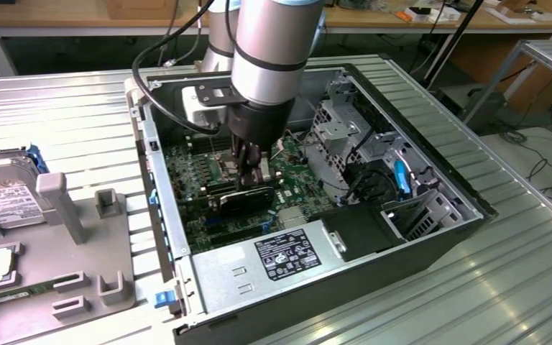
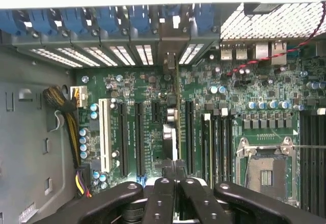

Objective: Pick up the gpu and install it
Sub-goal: 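Press down on the gpu until it lock into place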

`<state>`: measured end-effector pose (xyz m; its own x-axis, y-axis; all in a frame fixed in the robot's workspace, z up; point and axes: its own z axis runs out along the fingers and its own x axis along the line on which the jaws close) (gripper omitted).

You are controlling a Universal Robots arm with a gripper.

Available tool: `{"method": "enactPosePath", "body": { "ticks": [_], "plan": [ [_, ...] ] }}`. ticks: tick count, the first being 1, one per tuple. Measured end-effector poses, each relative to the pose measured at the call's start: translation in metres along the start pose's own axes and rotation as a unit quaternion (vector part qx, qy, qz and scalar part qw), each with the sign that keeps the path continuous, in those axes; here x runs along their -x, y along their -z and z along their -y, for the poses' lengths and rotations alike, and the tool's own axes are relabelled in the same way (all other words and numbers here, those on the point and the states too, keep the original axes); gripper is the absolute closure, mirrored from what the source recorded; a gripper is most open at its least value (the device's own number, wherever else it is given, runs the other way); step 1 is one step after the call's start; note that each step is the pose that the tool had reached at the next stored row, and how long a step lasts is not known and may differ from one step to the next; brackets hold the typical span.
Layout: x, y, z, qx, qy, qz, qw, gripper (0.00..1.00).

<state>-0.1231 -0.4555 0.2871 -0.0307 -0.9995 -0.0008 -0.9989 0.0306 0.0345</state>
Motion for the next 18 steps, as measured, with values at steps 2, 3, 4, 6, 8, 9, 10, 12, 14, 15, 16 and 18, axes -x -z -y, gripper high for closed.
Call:
{"method": "enactPosePath", "body": {
  "ticks": [2,3,4,6,8,9,10,12,14,15,16,18],
  "plan": [
    [0.0,-0.0054,0.0001,-0.0021,0.0,-0.0001,1.0,0.89],
    [0.0,-0.0083,0.0003,-0.0029,0.0,0.0,1.0,0.89],
    [0.0,-0.0127,0.0004,-0.0035,0.0,0.0,1.0,0.89],
    [-0.001,-0.0164,0.0005,-0.0041,0.0,-0.0002,1.0,0.89],
    [-0.001,-0.0181,0.0005,-0.0044,0.0,-0.0002,1.0,0.89],
    [-0.001,-0.0183,0.0006,-0.0045,0.0,0.0,1.0,0.89],
    [-0.001,-0.0173,0.0006,-0.0048,0.0,0.0005,1.0,0.89],
    [-0.001,-0.0078,0.0003,-0.0037,-0.002,0.0004,1.0,0.89],
    [-0.001,0.0078,-0.0003,-0.0031,-0.005,0.0003,1.0,0.89],
    [-0.001,0.0151,-0.0006,-0.0029,-0.006,0.0002,1.0,0.89],
    [-0.001,0.0152,-0.0005,-0.0031,-0.007,0.0,1.0,0.89],
    [-0.001,0.0154,-0.0005,-0.0031,-0.007,-0.0005,1.0,0.89]
  ]
}}
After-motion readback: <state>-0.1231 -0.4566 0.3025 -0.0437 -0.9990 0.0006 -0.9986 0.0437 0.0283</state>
